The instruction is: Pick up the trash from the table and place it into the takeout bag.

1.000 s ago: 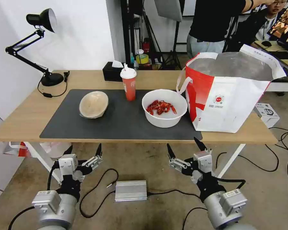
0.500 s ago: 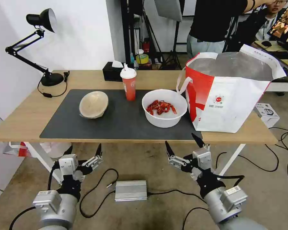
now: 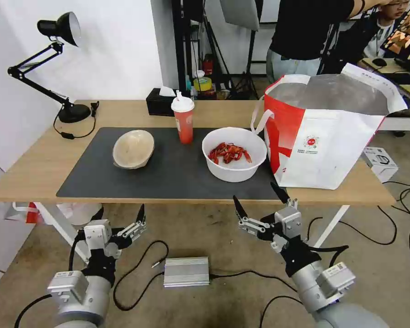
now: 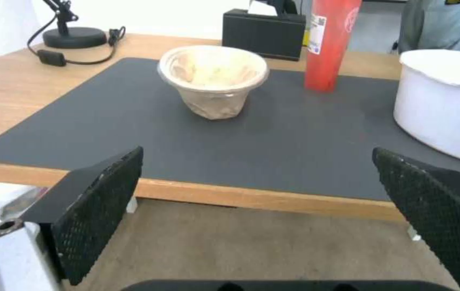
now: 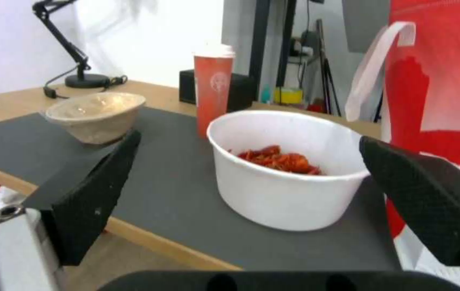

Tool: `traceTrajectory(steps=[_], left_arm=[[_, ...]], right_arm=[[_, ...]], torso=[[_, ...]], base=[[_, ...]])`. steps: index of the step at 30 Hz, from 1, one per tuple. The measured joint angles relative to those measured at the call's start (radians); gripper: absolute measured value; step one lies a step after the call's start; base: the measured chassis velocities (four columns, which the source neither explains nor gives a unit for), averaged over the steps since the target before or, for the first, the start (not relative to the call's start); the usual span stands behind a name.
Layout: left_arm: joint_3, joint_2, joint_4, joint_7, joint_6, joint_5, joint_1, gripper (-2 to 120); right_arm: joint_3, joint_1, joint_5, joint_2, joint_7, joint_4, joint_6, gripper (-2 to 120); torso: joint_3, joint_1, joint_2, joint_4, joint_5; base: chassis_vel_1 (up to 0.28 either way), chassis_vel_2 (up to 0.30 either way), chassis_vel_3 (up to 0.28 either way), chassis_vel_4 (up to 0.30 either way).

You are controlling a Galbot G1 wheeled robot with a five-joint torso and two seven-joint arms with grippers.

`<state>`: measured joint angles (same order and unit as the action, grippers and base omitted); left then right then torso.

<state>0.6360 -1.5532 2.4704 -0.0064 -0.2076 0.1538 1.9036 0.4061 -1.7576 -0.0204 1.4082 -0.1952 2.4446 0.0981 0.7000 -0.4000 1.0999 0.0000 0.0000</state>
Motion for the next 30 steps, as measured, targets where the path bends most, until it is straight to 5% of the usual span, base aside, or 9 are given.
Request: traceTrajectory(steps=[30], left_arm=[[-0.01,-0.029,-0.012,0.002,0.011,-0.03,0.005,99]], right_arm=[[0.064,0.154,0.182,-0.186,-0.008,-0.023,0.016,100]], torso=[[0.0,0.0,0.0,0.0,0.0001]], base=[[0.0,0.0,0.0,0.0]])
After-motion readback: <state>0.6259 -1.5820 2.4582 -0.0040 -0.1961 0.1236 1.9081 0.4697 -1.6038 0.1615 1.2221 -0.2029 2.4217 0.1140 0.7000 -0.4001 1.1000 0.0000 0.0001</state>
